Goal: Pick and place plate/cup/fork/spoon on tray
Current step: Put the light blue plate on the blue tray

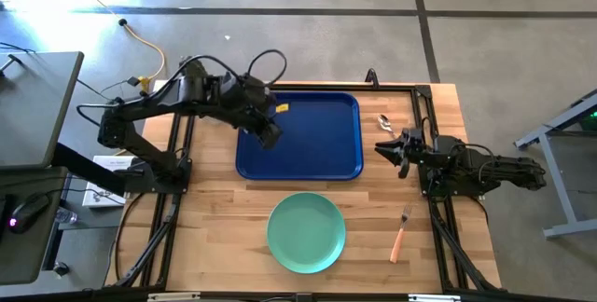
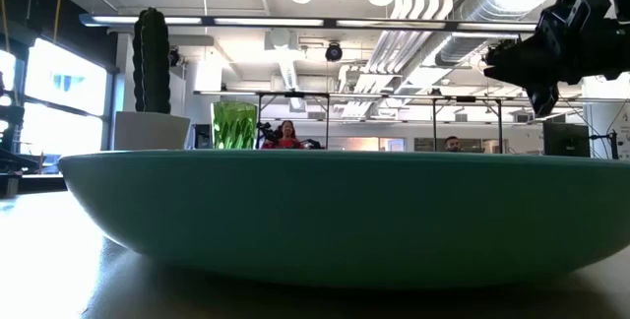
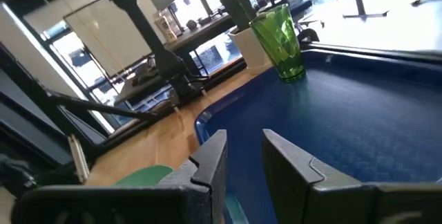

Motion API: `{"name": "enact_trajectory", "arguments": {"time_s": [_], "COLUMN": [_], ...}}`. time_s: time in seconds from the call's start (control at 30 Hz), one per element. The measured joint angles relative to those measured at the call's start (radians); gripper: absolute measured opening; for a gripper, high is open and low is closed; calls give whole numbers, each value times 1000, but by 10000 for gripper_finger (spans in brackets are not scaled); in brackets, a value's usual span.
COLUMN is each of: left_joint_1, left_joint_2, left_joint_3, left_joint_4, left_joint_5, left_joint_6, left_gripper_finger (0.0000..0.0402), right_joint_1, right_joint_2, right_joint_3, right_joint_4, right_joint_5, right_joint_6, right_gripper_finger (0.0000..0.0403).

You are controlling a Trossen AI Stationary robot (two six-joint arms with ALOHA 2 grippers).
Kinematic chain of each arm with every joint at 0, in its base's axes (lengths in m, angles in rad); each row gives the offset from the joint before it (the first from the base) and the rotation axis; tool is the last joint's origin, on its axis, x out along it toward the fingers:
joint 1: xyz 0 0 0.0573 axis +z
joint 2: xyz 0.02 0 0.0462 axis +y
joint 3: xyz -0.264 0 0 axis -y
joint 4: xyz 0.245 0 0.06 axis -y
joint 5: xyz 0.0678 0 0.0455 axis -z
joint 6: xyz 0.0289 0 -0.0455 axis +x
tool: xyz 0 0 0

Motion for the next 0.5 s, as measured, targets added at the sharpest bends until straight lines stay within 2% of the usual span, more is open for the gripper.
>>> {"name": "enact_trajectory", "arguments": {"time_s": [0.2,0.5], "left_joint_1": [-40,-106], "left_joint_2": [0,0], "left_joint_3": [0,0], "left_joint_4": [-4,-15], "left_joint_5": [4,29], "left_joint_6": [-44,-1], "left_gripper_finger": [78,81], "right_joint_1": [0,0], "right_joint_2": [0,0], "right_joint_3": [0,0], "right_joint_4": [22,157], "right_joint_5": [0,3], "right_joint_6": [12,12], "right_gripper_finger": [83,83]}}
